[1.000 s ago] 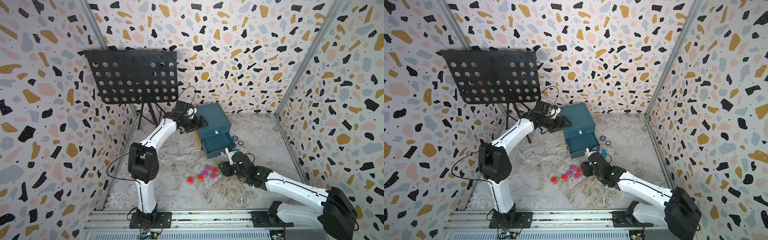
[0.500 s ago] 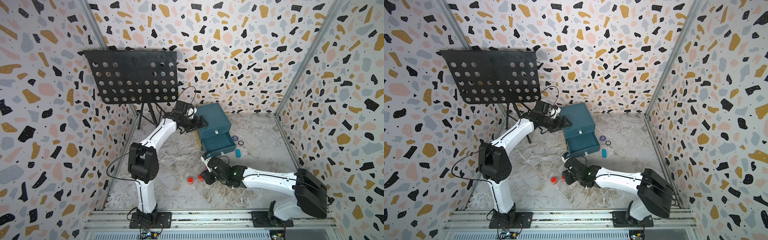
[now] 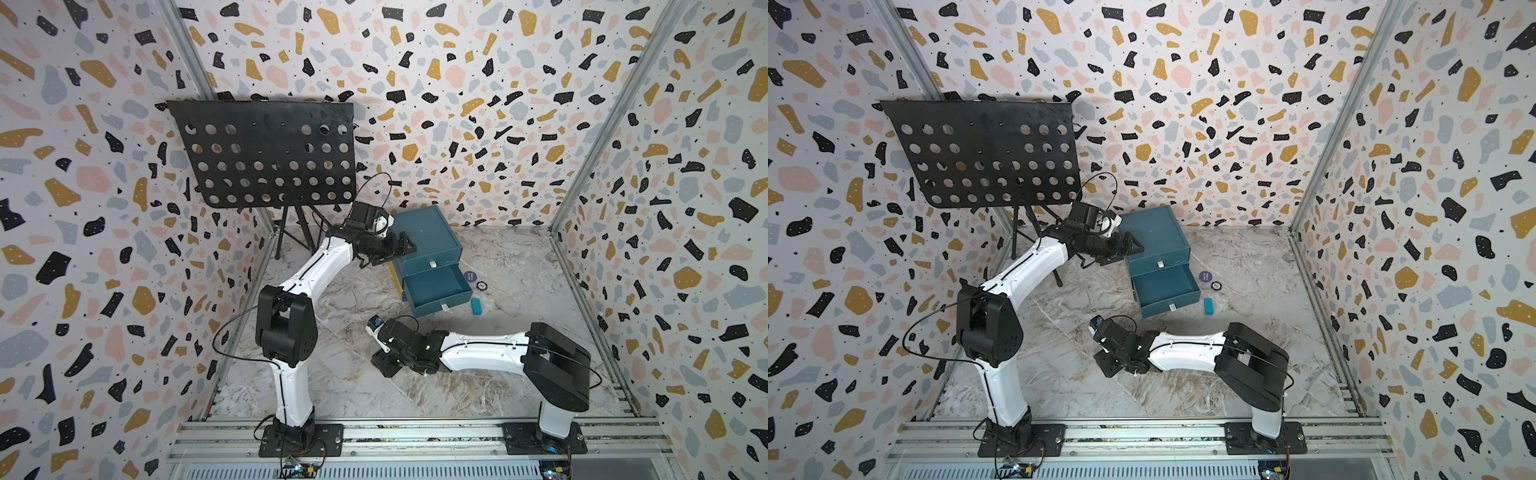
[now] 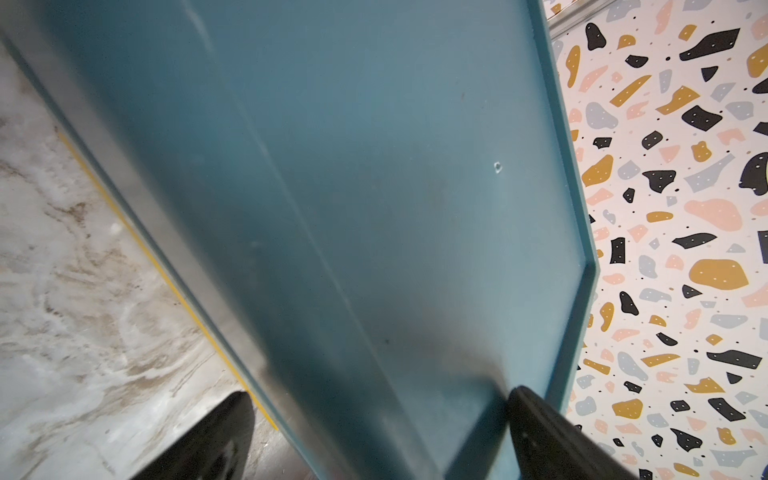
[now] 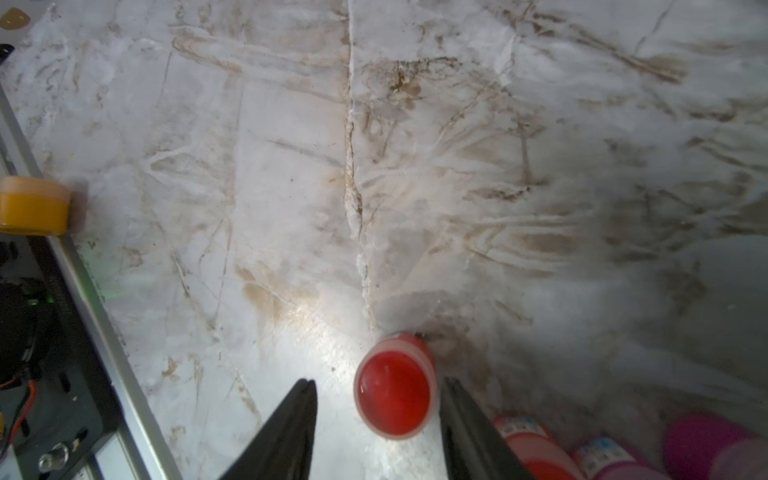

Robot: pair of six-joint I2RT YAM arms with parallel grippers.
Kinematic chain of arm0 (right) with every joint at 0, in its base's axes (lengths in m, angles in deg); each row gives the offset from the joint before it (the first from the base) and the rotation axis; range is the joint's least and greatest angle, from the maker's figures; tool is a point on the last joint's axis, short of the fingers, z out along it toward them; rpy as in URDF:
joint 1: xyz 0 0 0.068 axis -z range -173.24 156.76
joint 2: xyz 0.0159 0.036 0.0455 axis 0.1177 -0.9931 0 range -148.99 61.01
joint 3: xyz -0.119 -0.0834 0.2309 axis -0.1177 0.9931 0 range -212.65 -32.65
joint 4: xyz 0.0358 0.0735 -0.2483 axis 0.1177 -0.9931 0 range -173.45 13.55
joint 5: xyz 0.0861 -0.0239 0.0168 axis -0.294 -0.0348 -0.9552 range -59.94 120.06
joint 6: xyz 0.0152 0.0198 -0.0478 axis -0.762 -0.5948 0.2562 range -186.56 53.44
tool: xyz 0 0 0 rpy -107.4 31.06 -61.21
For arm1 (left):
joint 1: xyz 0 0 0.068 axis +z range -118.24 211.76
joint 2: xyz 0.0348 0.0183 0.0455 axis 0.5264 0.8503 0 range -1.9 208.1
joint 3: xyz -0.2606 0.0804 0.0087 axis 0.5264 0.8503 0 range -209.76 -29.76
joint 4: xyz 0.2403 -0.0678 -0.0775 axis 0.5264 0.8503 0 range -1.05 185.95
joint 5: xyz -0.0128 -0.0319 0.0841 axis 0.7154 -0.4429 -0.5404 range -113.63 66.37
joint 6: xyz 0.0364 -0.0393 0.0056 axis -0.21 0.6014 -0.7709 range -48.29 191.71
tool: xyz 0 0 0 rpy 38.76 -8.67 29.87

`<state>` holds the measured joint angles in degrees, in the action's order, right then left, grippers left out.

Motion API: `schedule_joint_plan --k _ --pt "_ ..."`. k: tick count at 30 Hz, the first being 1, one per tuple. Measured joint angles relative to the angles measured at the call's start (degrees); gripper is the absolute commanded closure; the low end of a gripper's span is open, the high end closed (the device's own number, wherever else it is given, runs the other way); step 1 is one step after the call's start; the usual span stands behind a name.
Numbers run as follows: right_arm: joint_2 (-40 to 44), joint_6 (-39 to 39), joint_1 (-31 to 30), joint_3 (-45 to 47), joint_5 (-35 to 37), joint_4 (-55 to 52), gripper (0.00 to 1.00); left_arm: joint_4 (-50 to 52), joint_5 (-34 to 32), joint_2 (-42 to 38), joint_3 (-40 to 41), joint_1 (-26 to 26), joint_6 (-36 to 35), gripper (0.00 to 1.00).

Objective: Put the paint cans in the drawer according to color
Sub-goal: Pick up the paint can at the center of the board.

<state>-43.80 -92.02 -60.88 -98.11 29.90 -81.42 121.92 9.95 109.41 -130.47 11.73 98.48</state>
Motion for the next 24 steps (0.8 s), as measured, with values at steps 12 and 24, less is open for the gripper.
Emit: schedule_joint_plan --k 12,24 --pt "-4.1 0.5 -0.5 -2.2 1.3 -2.6 0.49 -0.1 0.3 -0.1 0.3 0.4 0.0 0.02" --pt "-3.1 1.8 -1.6 -2.2 3.0 -3.2 0.87 -0.1 0.4 -0.1 0.3 0.4 0.0 0.02"
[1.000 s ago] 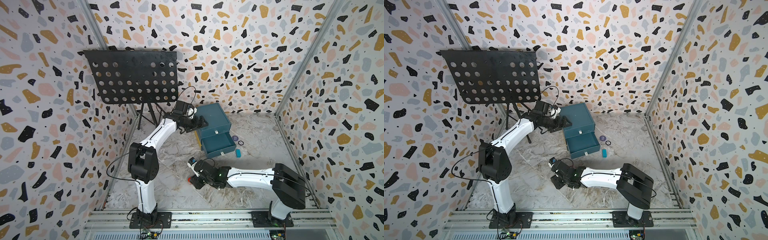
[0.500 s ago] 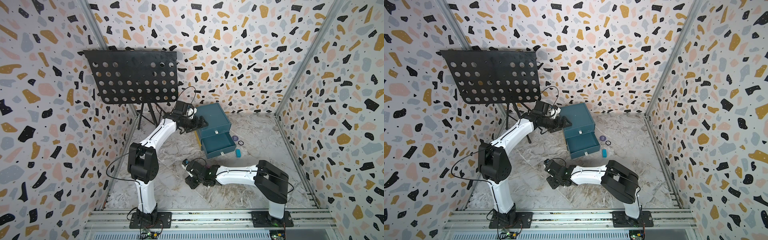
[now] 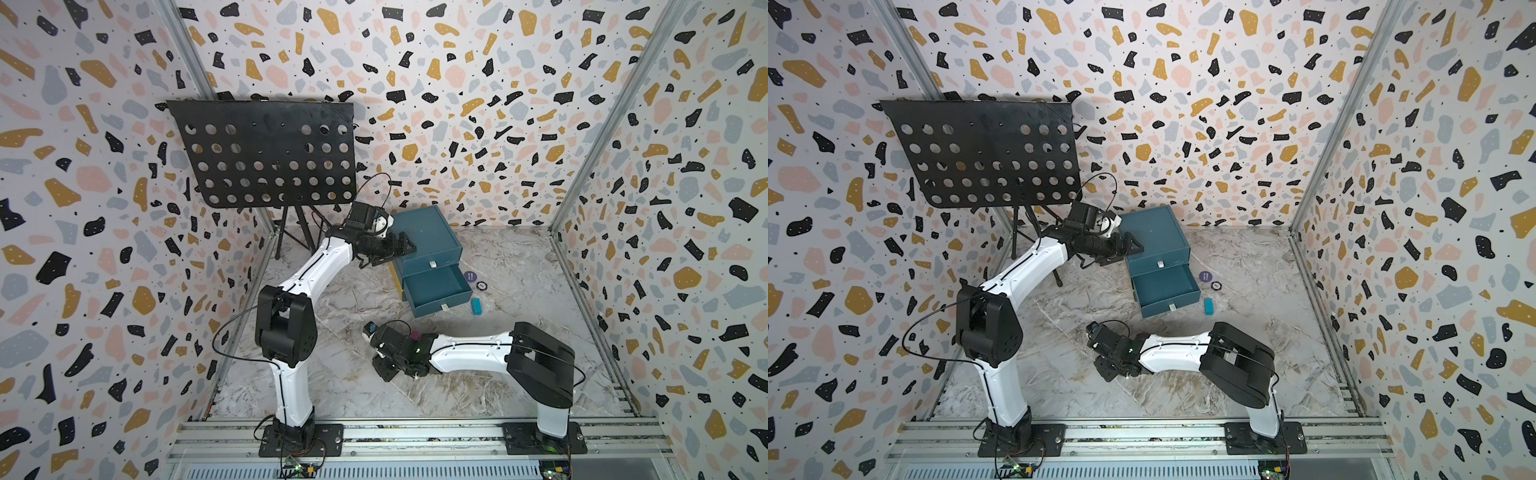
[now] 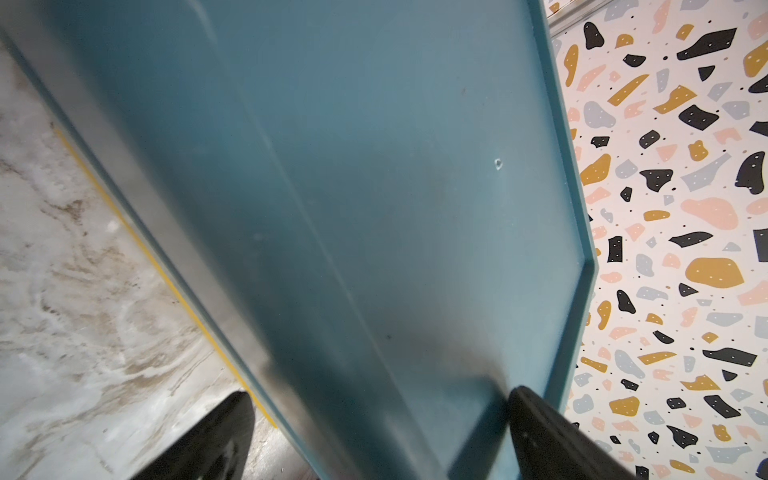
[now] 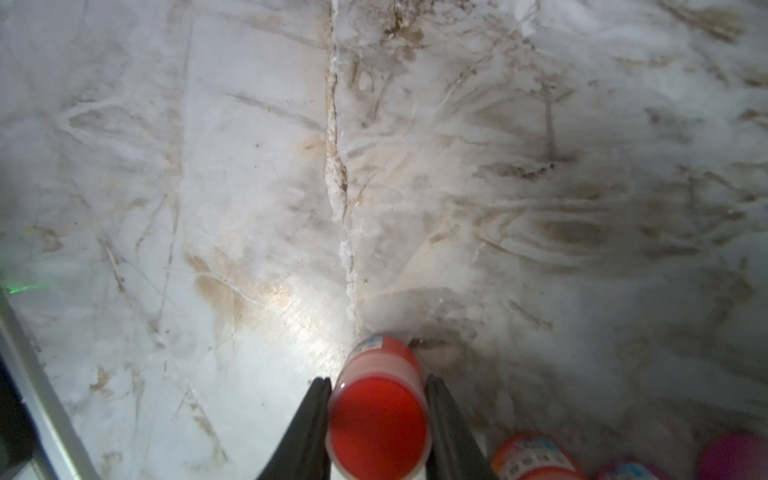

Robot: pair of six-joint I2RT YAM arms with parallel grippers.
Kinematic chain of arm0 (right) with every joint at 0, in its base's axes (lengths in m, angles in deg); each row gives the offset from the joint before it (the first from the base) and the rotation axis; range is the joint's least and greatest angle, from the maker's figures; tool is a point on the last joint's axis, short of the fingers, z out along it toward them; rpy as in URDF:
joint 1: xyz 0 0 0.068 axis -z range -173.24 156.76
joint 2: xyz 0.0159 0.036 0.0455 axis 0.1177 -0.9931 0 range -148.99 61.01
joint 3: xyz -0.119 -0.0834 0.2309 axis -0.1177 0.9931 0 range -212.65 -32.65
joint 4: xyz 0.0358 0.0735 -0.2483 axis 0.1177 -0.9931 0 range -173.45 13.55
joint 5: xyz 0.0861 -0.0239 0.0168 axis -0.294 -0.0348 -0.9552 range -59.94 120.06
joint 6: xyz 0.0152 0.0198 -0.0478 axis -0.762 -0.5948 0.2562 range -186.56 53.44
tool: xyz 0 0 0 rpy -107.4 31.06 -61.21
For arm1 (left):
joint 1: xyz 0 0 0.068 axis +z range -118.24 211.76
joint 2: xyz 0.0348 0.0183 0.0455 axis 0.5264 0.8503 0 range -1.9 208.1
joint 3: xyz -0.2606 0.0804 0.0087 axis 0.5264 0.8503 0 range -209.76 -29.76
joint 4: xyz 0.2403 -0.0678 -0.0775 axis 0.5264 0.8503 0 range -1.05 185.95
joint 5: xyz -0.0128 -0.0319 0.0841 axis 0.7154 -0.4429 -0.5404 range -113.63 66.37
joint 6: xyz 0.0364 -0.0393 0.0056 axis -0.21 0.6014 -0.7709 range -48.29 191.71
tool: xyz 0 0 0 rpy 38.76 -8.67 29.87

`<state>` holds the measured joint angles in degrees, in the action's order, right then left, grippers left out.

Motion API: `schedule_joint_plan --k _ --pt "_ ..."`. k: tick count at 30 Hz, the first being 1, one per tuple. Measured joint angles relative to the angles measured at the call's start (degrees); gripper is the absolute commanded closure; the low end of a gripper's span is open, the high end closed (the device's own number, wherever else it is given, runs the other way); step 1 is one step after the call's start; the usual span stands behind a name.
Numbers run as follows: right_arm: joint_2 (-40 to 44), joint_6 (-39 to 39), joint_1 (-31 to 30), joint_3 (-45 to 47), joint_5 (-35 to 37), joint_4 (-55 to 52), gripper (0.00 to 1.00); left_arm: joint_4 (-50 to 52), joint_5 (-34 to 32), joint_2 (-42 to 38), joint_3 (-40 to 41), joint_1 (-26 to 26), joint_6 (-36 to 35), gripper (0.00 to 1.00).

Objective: Put the paint cans in the drawer according to color
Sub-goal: Pick up the paint can at the center of the board, then place the paint can in the drawer.

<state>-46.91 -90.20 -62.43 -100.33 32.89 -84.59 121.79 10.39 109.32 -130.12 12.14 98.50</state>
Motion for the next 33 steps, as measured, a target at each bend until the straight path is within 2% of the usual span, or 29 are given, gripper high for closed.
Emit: schedule_joint_plan --k 3,9,12,16,22,28,33 --pt "4.2 1.7 -0.1 0.0 1.0 -2.6 0.9 -0.3 0.0 -0.1 0.3 0.0 0.0 0.02" --pt "16.7 5.8 0.5 -4.5 6.8 -10.8 0.9 -0.3 -0.6 -1.2 1.3 0.1 0.0 0.02" --pt "22.4 6.6 3.3 -6.1 8.7 -12.8 0.88 -0.3 -0.5 -1.2 1.3 0.1 0.0 0.02" --pt "26.8 6.9 9.8 -7.0 11.0 -15.5 0.87 -0.3 -0.5 -1.2 1.3 0.1 0.0 0.02" --pt "23.8 5.6 18.7 -7.4 11.6 -18.2 0.89 -0.3 -0.5 -1.2 1.3 0.1 0.0 0.02" --pt "17.2 4.1 22.2 -7.4 10.1 -18.6 0.9 -0.3 -0.5 -1.2 1.3 0.1 0.0 0.02" --pt "12.8 2.4 24.3 -7.5 8.5 -18.1 0.87 -0.3 -0.5 -1.2 1.3 0.1 0.0 0.02"
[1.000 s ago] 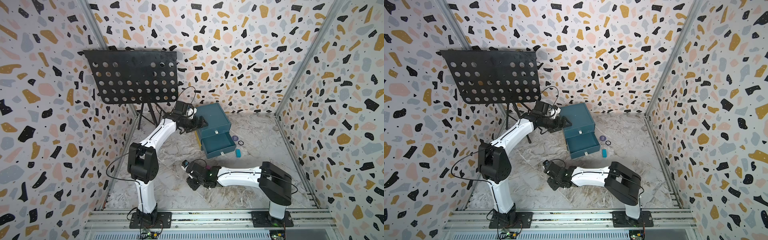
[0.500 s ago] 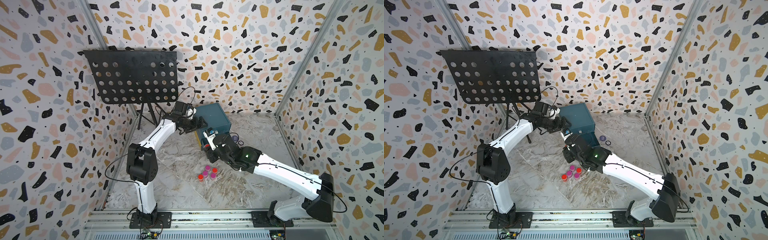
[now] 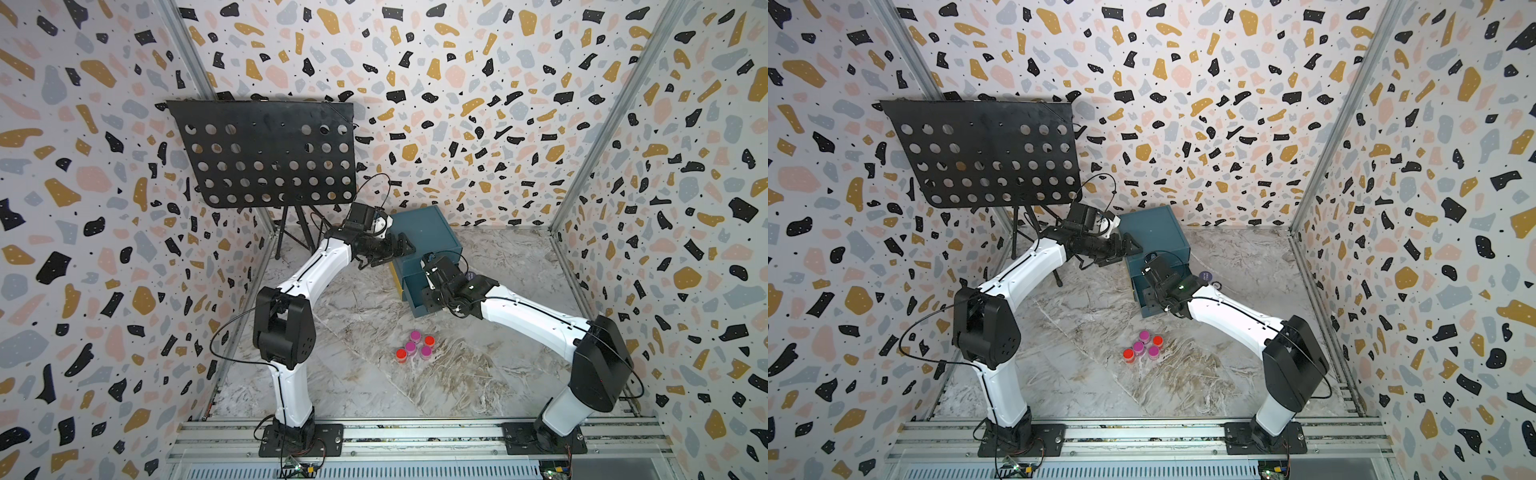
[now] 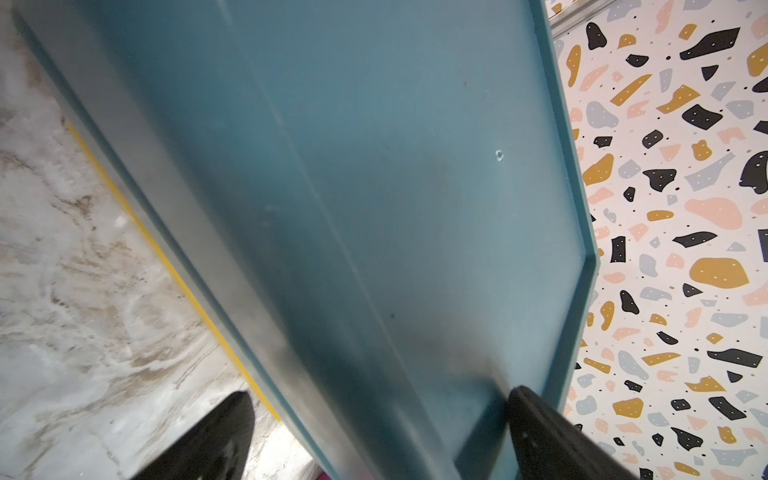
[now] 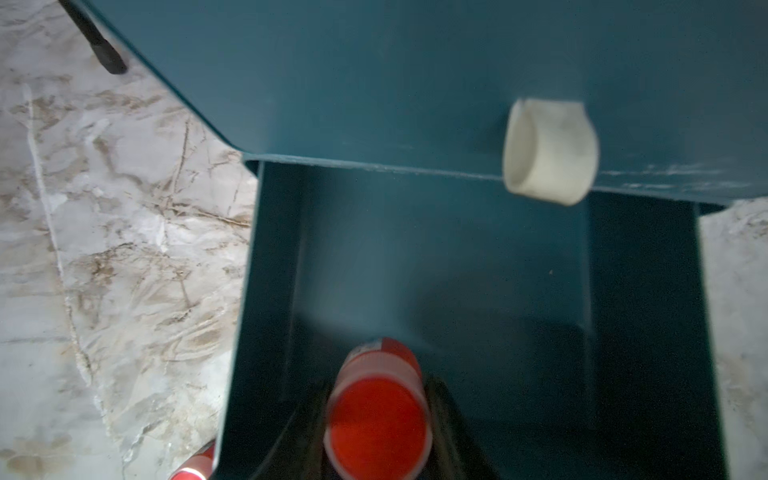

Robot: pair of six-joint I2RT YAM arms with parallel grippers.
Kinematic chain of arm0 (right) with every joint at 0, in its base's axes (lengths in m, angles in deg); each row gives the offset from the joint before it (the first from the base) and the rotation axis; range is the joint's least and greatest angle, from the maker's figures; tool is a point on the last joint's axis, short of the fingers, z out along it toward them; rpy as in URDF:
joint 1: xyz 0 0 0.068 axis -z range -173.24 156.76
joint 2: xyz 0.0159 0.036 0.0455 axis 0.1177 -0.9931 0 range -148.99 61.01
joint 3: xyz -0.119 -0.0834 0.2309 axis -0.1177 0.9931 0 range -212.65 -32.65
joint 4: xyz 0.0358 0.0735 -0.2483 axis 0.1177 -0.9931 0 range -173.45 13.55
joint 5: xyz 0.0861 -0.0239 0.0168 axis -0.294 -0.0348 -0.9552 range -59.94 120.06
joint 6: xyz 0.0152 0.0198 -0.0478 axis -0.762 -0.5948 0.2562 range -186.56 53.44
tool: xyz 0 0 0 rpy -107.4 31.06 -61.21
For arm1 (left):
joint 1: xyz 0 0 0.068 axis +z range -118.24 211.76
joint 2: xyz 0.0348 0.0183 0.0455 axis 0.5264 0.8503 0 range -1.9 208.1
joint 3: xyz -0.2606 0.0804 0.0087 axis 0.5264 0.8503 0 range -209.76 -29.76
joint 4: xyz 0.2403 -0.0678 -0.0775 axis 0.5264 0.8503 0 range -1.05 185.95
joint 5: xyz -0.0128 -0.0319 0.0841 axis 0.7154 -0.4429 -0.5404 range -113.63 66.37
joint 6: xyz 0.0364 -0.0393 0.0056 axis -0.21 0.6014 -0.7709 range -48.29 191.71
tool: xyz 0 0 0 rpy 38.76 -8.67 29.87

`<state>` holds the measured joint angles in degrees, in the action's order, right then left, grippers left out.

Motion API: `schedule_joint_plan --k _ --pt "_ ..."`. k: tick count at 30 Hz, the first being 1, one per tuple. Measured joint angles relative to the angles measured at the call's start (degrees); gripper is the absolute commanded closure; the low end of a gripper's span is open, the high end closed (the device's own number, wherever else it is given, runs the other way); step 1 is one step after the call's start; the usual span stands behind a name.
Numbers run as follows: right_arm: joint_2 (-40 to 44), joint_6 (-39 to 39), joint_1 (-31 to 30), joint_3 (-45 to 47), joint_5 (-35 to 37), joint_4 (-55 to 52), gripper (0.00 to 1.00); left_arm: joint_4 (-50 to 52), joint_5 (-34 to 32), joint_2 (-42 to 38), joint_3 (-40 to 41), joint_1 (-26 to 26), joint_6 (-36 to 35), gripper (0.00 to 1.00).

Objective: Put the paint cans in the drawer according to color
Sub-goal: Place the paint can in the drawer.

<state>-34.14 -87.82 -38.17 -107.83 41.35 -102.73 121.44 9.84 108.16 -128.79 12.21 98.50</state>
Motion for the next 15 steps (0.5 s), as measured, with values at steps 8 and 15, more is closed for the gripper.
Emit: schedule_joint_plan --k 8,15 --pt "-1.8 -1.4 1.1 -0.1 -2.2 2.3 0.51 0.0 0.0 0.0 0.0 0.0 0.0 0.02" --pt "-0.7 -1.5 1.0 -0.1 -3.0 2.1 0.42 0.0 0.0 0.0 0.0 0.0 0.0 0.02"
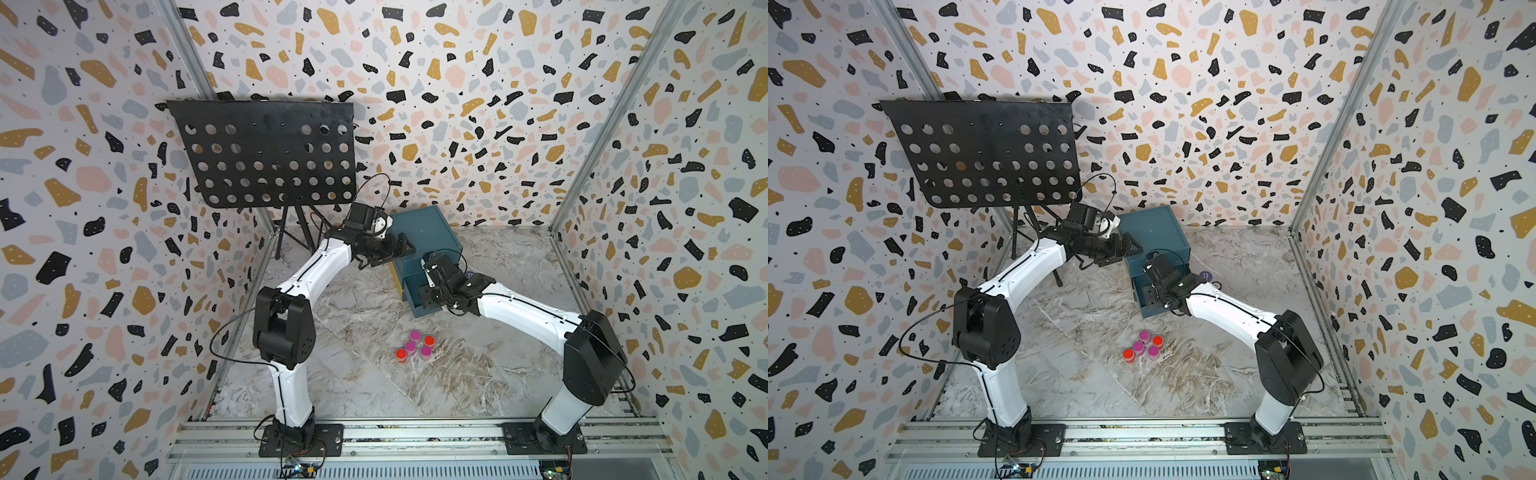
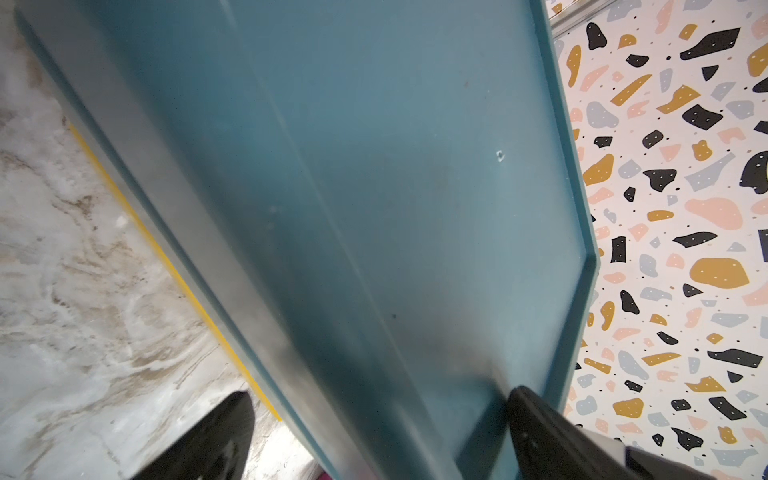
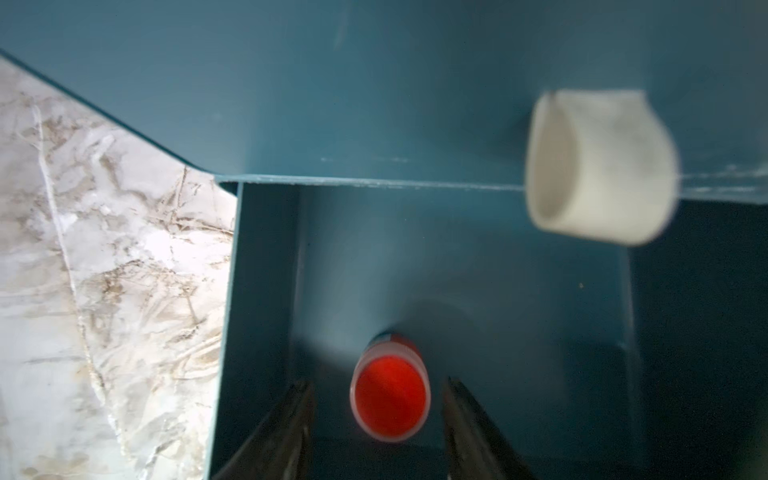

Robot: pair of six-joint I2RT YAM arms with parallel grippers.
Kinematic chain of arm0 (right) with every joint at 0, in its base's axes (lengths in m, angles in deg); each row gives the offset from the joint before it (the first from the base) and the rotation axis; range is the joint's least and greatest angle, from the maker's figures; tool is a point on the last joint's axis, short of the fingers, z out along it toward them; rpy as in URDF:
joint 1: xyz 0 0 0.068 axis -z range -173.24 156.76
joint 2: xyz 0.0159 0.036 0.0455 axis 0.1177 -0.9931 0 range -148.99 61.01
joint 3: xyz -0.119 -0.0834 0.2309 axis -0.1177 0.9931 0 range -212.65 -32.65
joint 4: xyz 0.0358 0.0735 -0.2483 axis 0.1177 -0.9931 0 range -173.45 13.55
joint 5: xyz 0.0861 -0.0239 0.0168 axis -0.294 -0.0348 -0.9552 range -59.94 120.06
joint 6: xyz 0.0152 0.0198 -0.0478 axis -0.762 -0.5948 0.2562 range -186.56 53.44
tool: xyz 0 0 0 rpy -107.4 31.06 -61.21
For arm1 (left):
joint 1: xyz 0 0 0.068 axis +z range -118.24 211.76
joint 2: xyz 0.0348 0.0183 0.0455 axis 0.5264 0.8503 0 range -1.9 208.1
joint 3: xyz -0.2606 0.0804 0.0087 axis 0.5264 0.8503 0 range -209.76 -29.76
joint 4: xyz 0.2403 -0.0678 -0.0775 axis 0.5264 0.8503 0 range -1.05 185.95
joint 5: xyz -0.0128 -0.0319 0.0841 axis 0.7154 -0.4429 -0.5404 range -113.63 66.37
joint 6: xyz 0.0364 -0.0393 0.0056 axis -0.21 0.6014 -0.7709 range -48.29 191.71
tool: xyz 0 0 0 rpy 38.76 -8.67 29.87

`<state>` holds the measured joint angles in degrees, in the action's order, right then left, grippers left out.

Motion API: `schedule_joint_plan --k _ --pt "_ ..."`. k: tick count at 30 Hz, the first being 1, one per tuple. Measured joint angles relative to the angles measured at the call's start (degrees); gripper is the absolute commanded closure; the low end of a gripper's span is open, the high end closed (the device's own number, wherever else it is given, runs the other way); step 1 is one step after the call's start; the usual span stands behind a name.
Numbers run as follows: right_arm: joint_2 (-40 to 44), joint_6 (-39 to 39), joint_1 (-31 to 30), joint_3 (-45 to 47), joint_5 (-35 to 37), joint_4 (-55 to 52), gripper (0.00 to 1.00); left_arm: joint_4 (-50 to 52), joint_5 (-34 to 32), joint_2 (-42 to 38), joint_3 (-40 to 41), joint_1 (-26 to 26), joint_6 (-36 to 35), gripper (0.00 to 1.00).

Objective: Put the paint cans in the drawer according to color
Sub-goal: Place the paint can in the drawer, then pick up the paint can at the center of the board.

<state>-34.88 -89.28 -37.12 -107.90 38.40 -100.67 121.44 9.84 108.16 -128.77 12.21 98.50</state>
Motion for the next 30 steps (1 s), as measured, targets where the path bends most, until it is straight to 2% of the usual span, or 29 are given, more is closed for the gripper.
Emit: schedule_joint_plan --k 8,12,17,23,30 --pt "11.8 -0.5 -1.2 2.6 -1.7 -0.6 0.43 0.0 0.0 0.0 0.0 0.0 0.0 0.02" --pt "15.7 -2.3 -5.2 3.5 -1.3 -0.4 0.44 0.0 0.0 0.0 0.0 0.0 0.0 0.02" --pt "14.1 -5.3 -12.8 6.7 0.1 0.0 0.45 0.0 0.0 0.0 0.0 0.0 0.0 0.02" --pt "11.1 -13.2 -20.5 15.0 4.2 2.4 0.45 0.0 0.0 0.0 0.0 0.0 0.0 0.02" --pt "4.4 -18.8 -23.1 14.8 5.0 4.2 0.45 0.0 0.0 0.0 0.0 0.0 0.0 0.02"
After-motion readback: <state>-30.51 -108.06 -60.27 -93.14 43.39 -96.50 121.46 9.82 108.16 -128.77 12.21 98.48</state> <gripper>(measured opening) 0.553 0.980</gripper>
